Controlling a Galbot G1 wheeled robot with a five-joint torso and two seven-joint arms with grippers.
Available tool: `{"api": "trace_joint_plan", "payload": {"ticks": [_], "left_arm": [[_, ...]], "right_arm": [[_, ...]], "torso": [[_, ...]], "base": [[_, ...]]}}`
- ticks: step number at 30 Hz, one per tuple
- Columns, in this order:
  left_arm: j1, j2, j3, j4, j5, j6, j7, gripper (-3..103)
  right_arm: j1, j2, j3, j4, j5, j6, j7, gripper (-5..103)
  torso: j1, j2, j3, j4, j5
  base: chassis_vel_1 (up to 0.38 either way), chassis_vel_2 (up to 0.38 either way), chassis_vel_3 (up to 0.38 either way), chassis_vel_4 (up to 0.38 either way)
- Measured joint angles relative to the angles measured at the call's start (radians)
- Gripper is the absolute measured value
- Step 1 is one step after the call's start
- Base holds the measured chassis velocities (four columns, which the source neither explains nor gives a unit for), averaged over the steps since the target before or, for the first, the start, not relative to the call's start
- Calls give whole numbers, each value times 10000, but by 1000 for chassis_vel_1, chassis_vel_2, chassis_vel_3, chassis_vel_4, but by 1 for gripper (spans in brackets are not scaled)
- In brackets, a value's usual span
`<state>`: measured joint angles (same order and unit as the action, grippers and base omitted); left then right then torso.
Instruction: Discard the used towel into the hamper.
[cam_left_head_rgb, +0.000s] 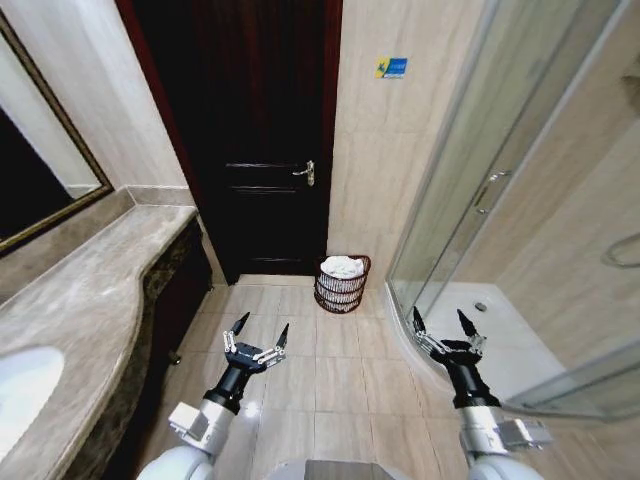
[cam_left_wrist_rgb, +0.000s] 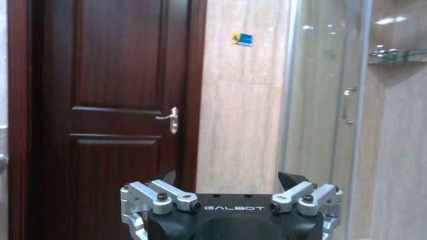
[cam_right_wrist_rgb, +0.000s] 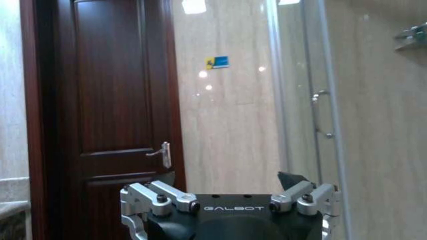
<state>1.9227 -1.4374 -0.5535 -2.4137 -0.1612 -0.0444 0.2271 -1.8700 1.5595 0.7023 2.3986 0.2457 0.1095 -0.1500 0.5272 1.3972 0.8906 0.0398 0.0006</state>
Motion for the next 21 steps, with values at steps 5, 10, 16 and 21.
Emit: {"api": "trace_joint_plan", "payload": {"ticks": [5,10,16,21], "left_arm": [[-2,0,0,0,0,0,1,100],[-3,0,-1,0,0,1,0,100],[-2,0,-2,0,0,1,0,100],[-2,0,-1,0,0,1,0,100]], "right_arm": [[3,0,1,0,0,0,0,100],[7,0,-2,0,0,0,0,100],[3,0,-1,0,0,0,0,100],[2,0,-1,-1,0,0,0,100]], "torso": [[12,-6,4,-1,0],[24,-13,8,6,-3],[10,-8,4,0,-5],[9,-6,4,0,-6]], "base": [[-22,-31,-13,26],[-39,71,100,-57],[-5,13,7,-3],[70,22,-73,-34]]}}
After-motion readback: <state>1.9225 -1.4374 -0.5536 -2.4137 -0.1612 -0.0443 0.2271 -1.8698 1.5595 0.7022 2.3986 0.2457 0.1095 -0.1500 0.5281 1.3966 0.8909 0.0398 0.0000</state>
